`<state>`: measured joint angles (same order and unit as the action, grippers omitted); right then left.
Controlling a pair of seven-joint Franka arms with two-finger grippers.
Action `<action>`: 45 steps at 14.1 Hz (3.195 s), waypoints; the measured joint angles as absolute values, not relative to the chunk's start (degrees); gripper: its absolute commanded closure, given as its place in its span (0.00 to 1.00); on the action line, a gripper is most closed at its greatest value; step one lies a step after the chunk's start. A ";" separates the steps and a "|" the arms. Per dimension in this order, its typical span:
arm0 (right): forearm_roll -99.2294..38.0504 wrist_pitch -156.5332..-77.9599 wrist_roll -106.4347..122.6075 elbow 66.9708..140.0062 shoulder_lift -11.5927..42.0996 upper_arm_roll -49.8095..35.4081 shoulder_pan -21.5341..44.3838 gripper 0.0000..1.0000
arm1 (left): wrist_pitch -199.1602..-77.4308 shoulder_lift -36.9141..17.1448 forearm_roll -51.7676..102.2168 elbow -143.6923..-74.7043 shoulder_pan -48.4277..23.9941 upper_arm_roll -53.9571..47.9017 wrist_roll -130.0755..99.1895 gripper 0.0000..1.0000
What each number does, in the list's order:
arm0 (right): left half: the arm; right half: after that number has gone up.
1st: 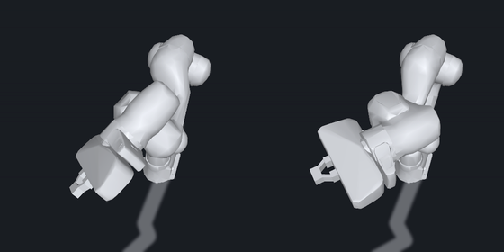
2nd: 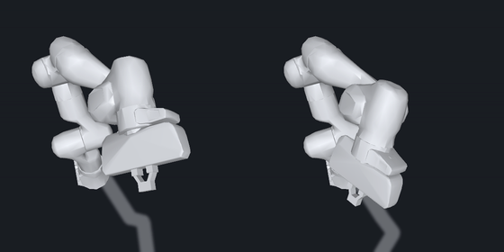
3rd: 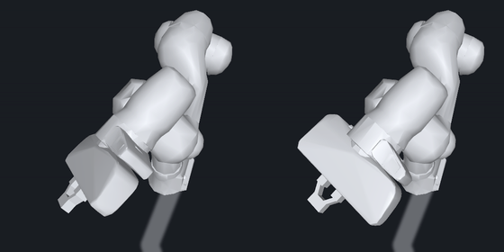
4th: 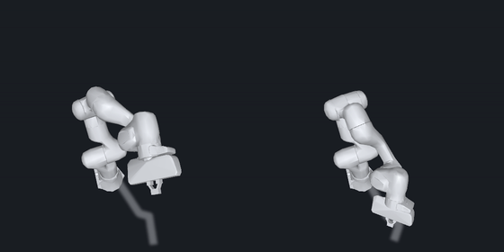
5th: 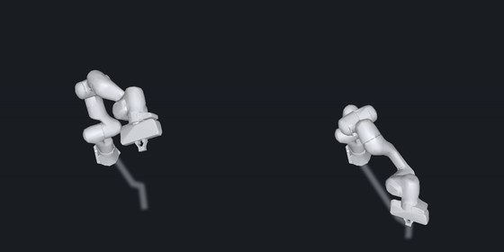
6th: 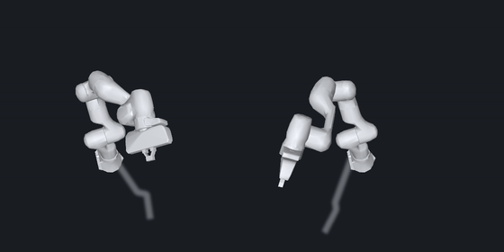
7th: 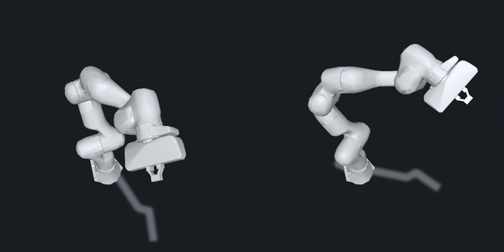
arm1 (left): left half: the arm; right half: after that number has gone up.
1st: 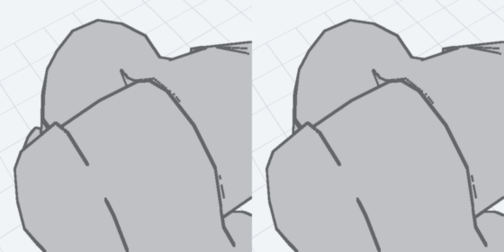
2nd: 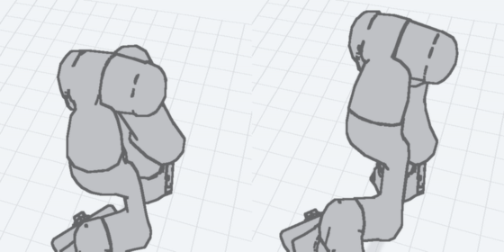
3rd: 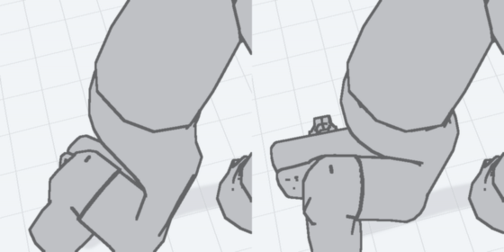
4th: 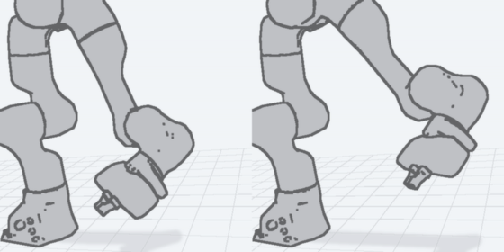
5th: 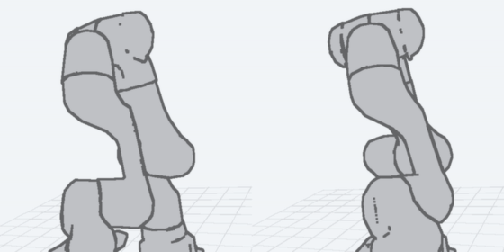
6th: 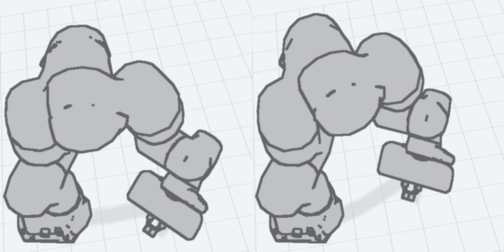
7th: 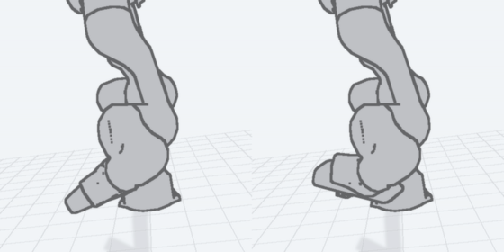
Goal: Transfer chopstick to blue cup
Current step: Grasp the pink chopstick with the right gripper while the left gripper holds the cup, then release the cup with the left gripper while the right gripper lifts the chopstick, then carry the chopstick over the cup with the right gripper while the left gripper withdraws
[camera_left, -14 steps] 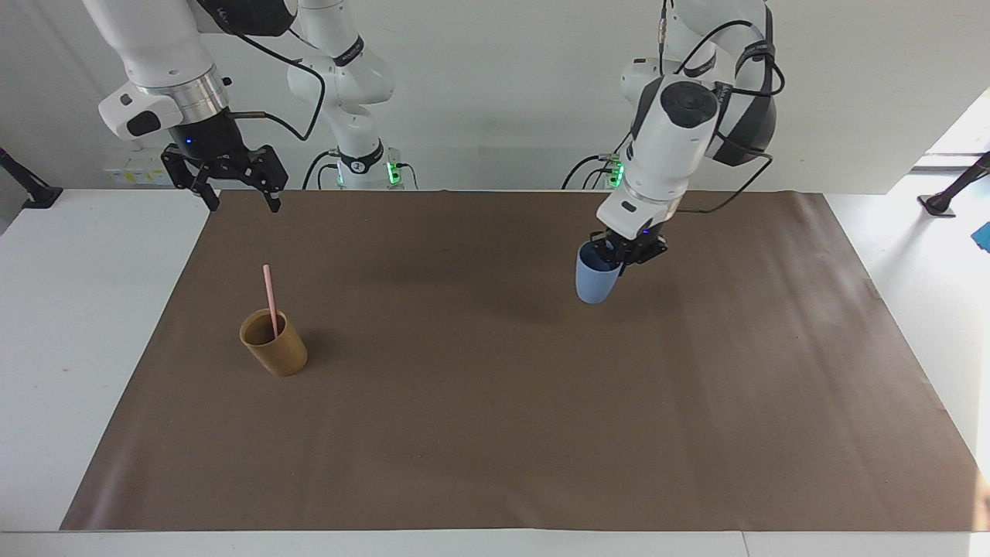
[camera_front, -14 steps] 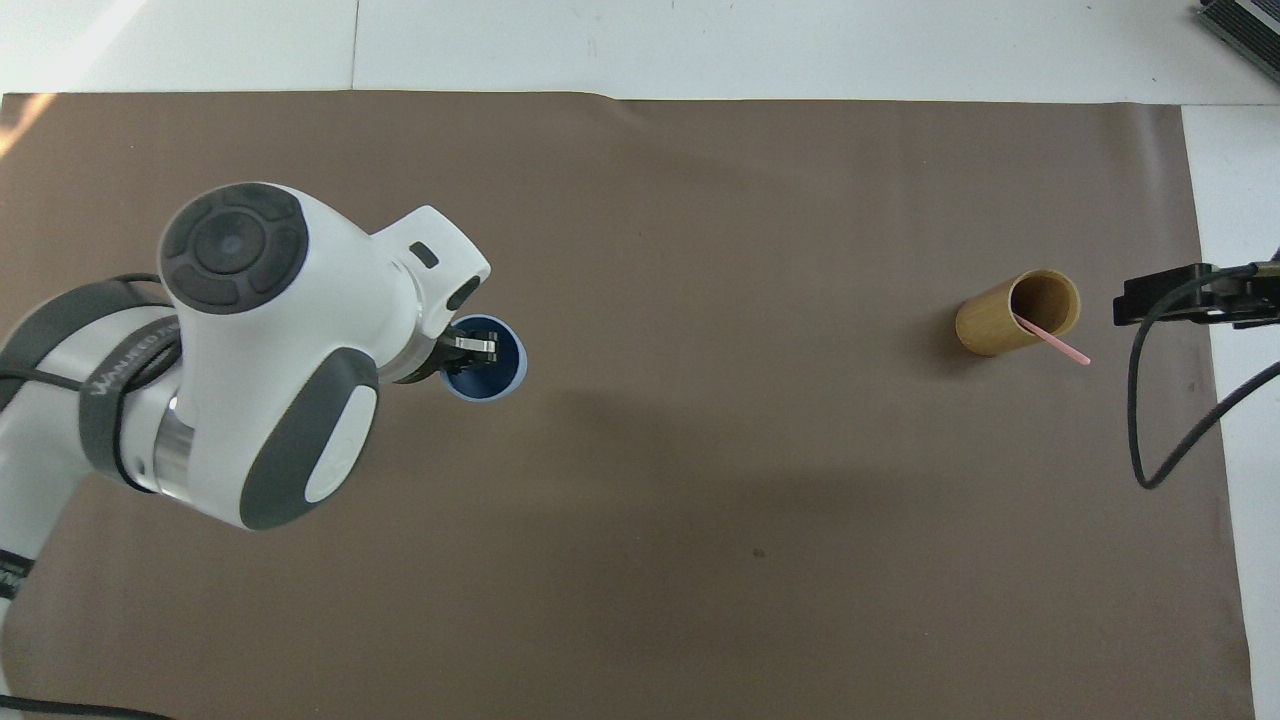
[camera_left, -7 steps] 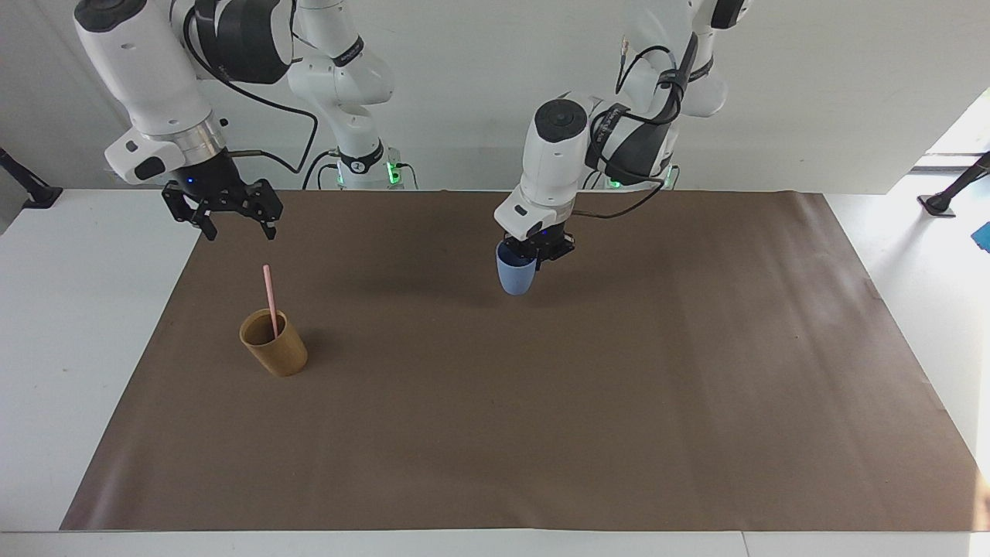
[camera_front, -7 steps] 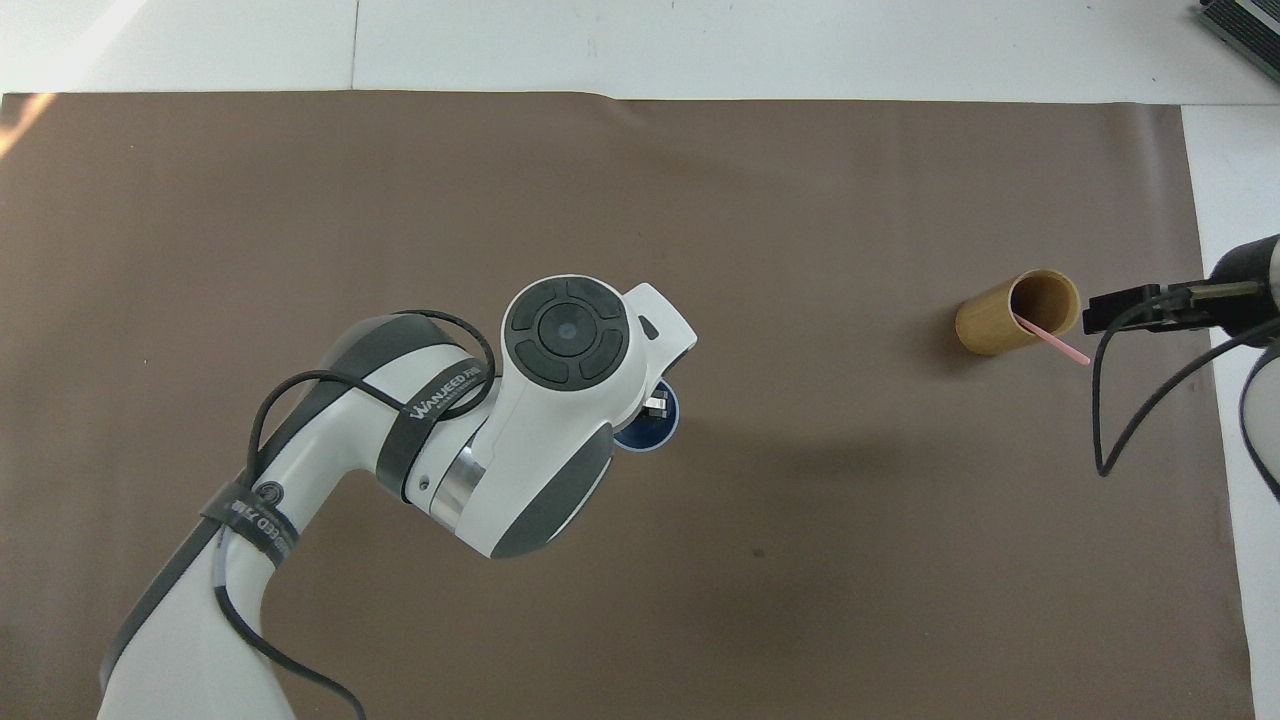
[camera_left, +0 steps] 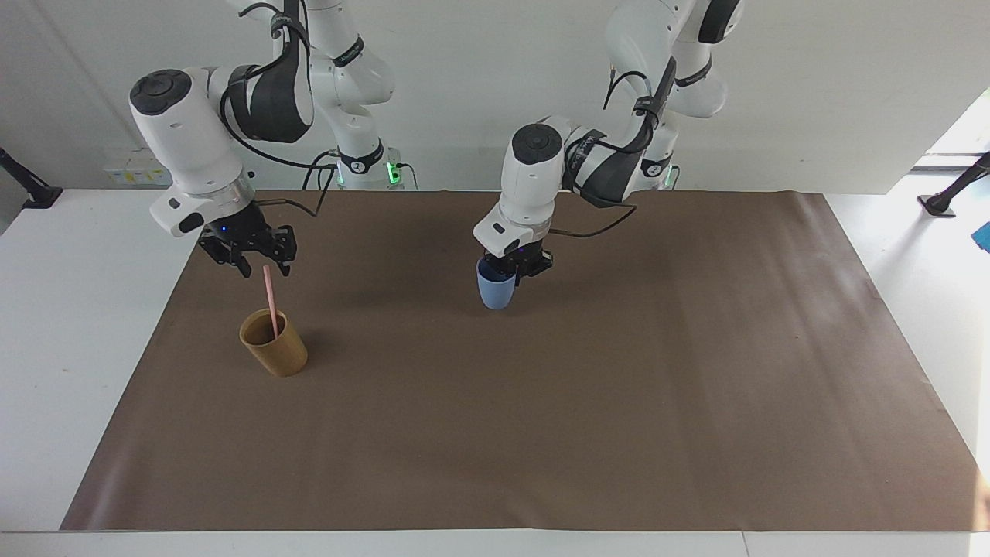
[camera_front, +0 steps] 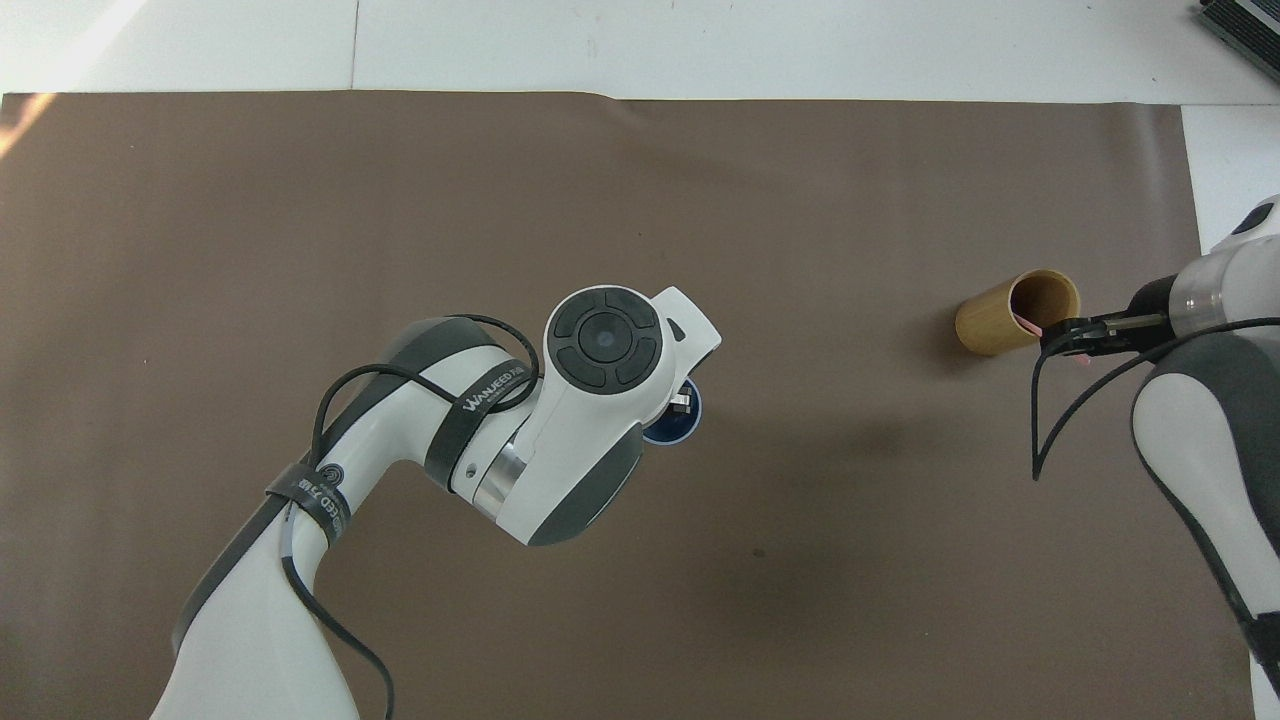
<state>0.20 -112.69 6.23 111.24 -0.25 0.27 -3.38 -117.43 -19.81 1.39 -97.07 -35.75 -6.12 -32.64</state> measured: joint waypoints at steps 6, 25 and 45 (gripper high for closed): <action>1.35 -112.89 6.35 112.93 -0.26 0.28 -3.38 0.87 | -119.98 -22.38 0.94 -97.03 -35.78 -6.09 -32.64 0.91; -3.73 -87.31 -15.90 90.36 -2.65 -5.11 -0.32 1.00 | -106.10 -7.80 0.35 -95.63 -22.49 -3.65 -26.10 0.00; -17.12 -99.28 -67.17 91.69 6.03 -12.87 16.56 1.00 | -87.04 5.08 0.35 -92.79 -1.80 -3.80 6.21 0.00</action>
<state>-17.12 -99.28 -67.17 91.69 6.03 -12.87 16.56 -87.04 5.08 0.35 -92.79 -1.80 -3.80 6.21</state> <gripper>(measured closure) 0.912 0.000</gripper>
